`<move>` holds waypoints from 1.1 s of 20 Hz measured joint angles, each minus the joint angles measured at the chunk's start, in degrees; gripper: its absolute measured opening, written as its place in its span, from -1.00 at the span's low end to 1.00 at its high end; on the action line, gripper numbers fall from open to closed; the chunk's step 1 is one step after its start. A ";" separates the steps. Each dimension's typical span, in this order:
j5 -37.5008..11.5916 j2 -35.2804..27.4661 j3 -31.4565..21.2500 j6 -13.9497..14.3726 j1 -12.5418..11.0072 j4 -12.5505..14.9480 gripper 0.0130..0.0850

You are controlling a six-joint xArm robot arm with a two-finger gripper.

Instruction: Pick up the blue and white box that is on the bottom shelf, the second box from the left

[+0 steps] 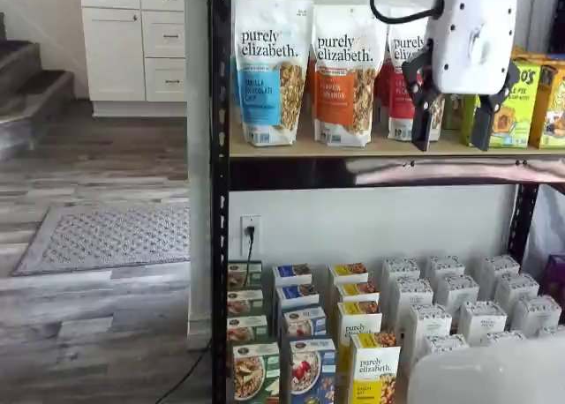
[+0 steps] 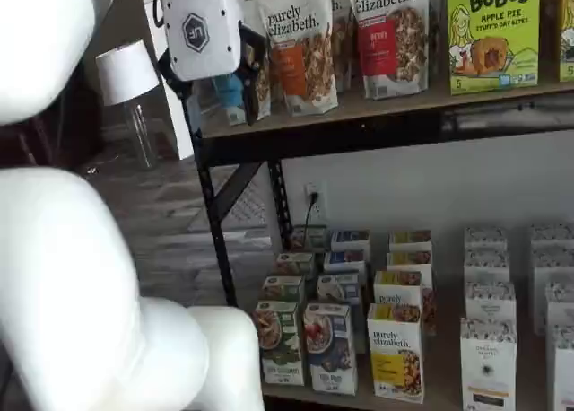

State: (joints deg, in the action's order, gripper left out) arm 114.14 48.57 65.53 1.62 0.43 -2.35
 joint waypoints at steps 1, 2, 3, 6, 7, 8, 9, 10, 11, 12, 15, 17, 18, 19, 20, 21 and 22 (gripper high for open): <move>0.66 -0.39 0.35 0.18 0.34 0.36 1.00; 1.83 -1.13 0.97 0.48 1.01 1.06 1.00; 2.08 -1.28 1.06 0.51 1.06 1.19 1.00; 1.62 -1.02 0.82 0.28 0.76 1.15 1.00; 1.46 -0.98 0.72 0.28 0.86 1.40 1.00; 1.31 -0.92 0.62 0.25 0.90 1.54 1.00; 0.99 -0.77 0.36 0.09 0.78 1.61 1.00; 0.67 -0.65 0.03 -0.06 0.61 1.63 1.00; 0.36 -0.53 -0.32 -0.13 0.57 1.69 1.00; -0.01 -0.36 -0.77 -0.25 0.38 1.58 1.00; -1.67 0.29 -2.73 -0.29 0.35 1.59 1.00; -2.87 0.66 -4.29 -0.13 0.52 1.62 1.00; -3.62 0.86 -5.24 0.01 0.67 1.65 1.00; -4.56 1.12 -6.43 0.29 1.03 1.84 1.00; -5.53 1.40 -7.48 0.56 1.35 2.01 1.00; -6.48 1.67 -8.39 0.83 1.67 2.22 1.00; -7.24 1.89 -9.13 1.08 1.99 2.47 1.00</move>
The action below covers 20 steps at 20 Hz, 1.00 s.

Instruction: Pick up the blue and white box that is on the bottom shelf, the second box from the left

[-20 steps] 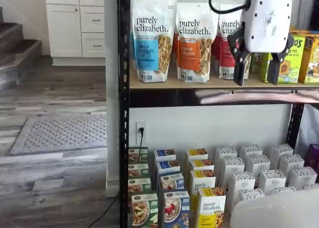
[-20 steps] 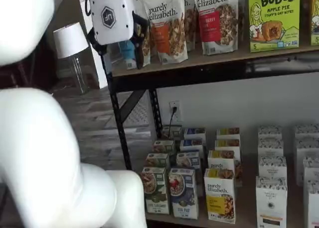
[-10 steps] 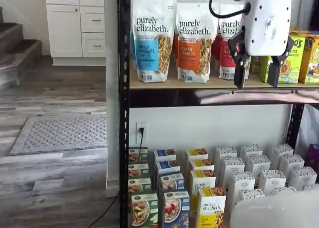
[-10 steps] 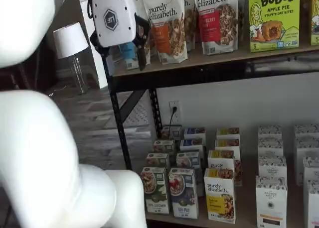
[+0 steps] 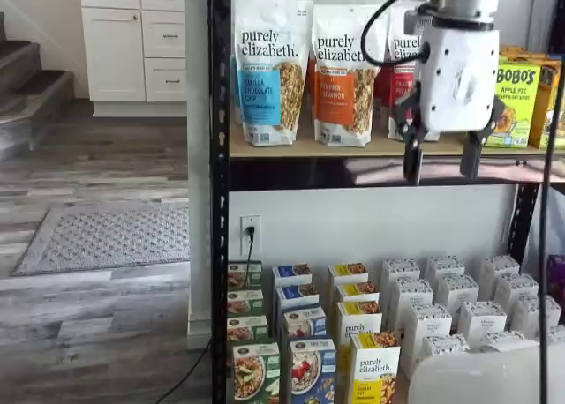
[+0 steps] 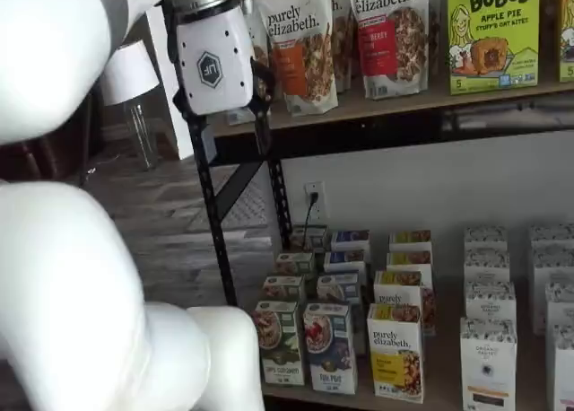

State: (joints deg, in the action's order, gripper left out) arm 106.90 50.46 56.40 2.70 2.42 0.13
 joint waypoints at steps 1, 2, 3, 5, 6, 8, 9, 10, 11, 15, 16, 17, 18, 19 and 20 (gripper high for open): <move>-0.91 0.20 -0.83 0.29 0.34 0.27 1.00; -1.99 0.34 -1.94 0.56 0.60 0.37 1.00; -2.66 0.37 -2.65 0.76 0.80 0.45 1.00; -4.44 0.41 -4.50 1.33 1.37 0.63 1.00; -5.36 0.45 -5.35 1.49 1.47 0.49 1.00; -7.51 0.56 -7.24 1.88 1.76 0.30 1.00; -8.49 0.57 -8.02 2.05 1.90 0.25 1.00; -9.48 0.58 -8.80 2.26 2.10 0.28 1.00; -10.50 0.57 -9.56 2.35 2.15 0.14 1.00; -14.44 -0.20 -12.59 2.74 2.44 -0.25 1.00; -15.33 -0.47 -13.25 2.87 2.57 -0.32 1.00; -16.39 -0.74 -14.05 3.04 2.74 -0.44 1.00; -17.53 -1.05 -14.90 3.31 3.01 -0.47 1.00; -18.63 -1.32 -15.70 3.51 3.20 -0.56 1.00; -19.84 -1.69 -16.59 3.61 3.32 -0.86 1.00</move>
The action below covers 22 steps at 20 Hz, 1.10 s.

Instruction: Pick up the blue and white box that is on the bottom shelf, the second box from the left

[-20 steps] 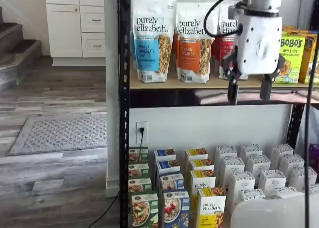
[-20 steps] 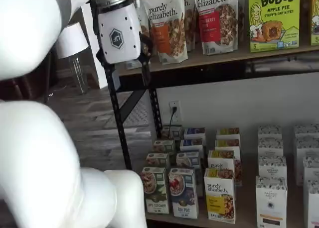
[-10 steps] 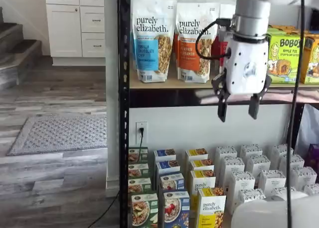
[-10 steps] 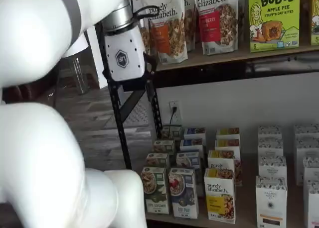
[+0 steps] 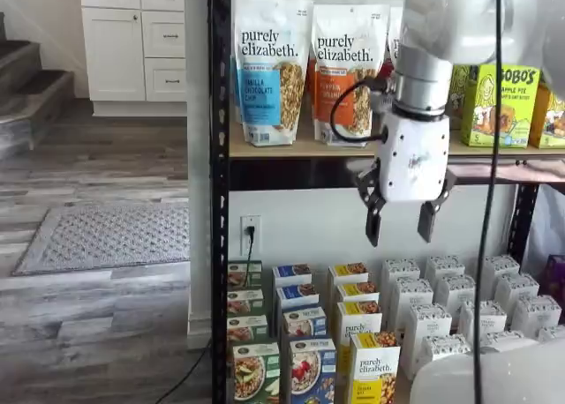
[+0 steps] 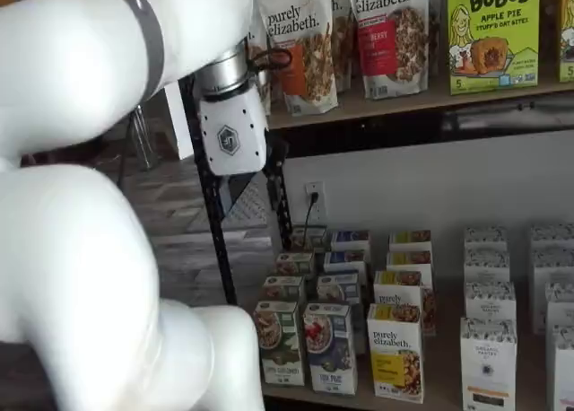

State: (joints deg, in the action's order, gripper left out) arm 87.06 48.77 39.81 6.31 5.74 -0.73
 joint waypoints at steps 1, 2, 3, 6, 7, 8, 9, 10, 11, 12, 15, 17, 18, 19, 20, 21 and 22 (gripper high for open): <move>-1.22 -0.47 -0.89 0.27 0.28 0.02 1.00; -2.09 -0.77 -1.49 0.41 0.43 0.06 1.00; -2.89 -1.12 -2.07 0.44 0.46 -0.05 1.00; -6.56 -2.55 -4.43 0.95 0.96 0.17 1.00; -7.62 -2.95 -5.02 1.04 1.04 0.16 1.00; -8.66 -3.47 -5.60 1.21 1.19 0.31 1.00; -9.87 -3.90 -6.23 1.36 1.31 0.44 1.00; -11.37 -4.25 -6.99 1.61 1.49 0.71 1.00; -12.85 -4.40 -7.76 1.73 1.58 0.83 1.00; -14.52 -4.73 -8.56 1.67 1.56 0.64 1.00; -18.55 -7.00 -10.18 1.88 1.78 0.57 1.00; -20.88 -8.40 -10.93 1.96 1.98 0.31 1.00; -21.95 -9.35 -11.18 2.15 2.18 0.31 1.00; -22.90 -10.21 -11.38 2.26 2.34 0.21 1.00; -23.81 -10.87 -11.59 2.42 2.52 0.19 1.00; -24.91 -11.42 -11.89 2.58 2.71 0.15 1.00; -26.09 -11.90 -12.23 2.77 2.91 0.14 1.00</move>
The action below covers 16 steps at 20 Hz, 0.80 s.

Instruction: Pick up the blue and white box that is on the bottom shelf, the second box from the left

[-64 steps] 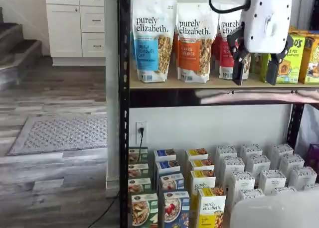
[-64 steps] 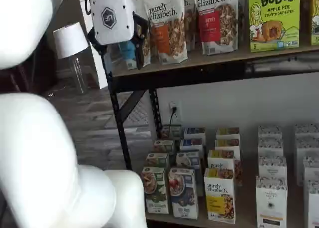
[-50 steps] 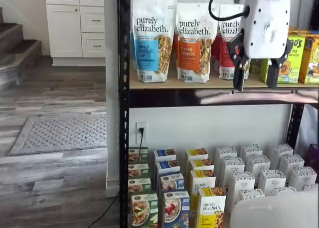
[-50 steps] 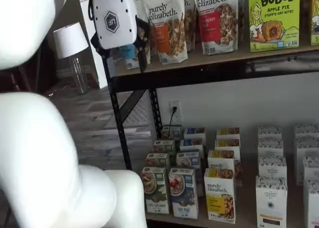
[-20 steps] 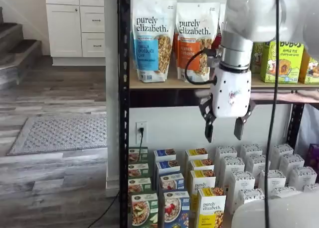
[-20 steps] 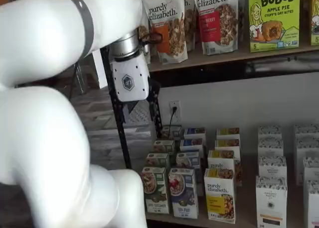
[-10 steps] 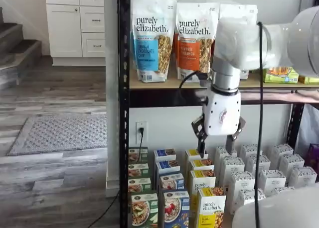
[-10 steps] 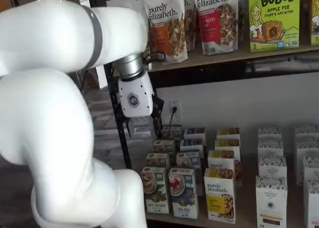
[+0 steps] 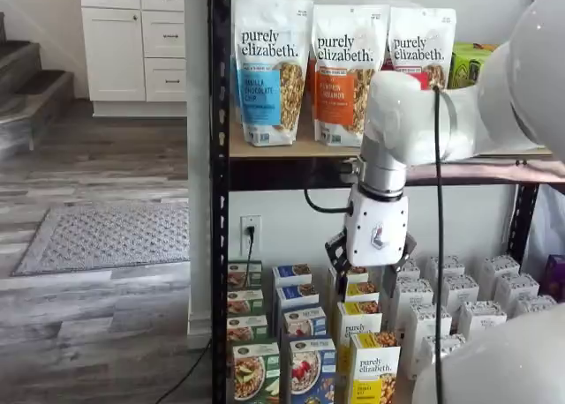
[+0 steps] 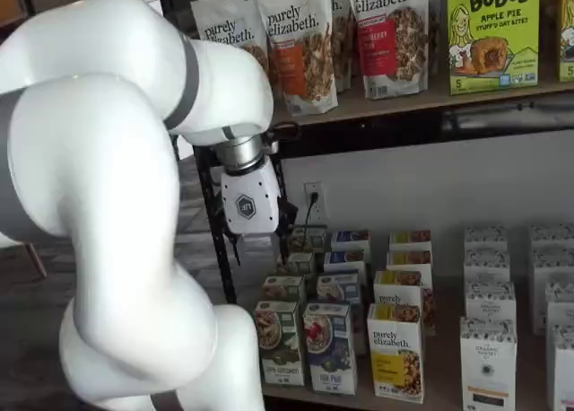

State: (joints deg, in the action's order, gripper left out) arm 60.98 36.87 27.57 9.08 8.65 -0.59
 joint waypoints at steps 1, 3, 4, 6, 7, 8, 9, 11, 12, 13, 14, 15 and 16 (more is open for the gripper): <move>-1.01 -0.41 -0.27 0.25 0.22 0.09 1.00; -2.66 -1.40 -0.64 0.99 0.76 0.52 1.00; -3.57 -1.85 -0.87 1.38 1.04 0.75 1.00; -5.79 -2.47 -1.57 1.89 1.49 0.86 1.00; -6.62 -2.80 -1.82 2.12 1.72 0.87 1.00; -7.14 -3.27 -1.90 2.72 2.09 1.25 1.00; -7.71 -3.83 -1.98 3.32 2.54 1.53 1.00; -8.61 -4.88 -2.08 3.80 3.19 1.26 1.00; -9.20 -5.67 -2.09 3.80 3.51 0.70 1.00; -10.28 -6.51 -2.22 3.57 3.73 0.01 1.00; -11.69 -7.50 -2.36 3.15 3.81 -0.74 1.00; -12.98 -8.61 -2.35 3.02 3.82 -0.95 1.00; -14.11 -9.60 -2.27 3.10 3.81 -0.75 1.00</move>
State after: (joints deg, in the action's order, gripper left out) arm 46.86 27.27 25.30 12.18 12.46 -1.35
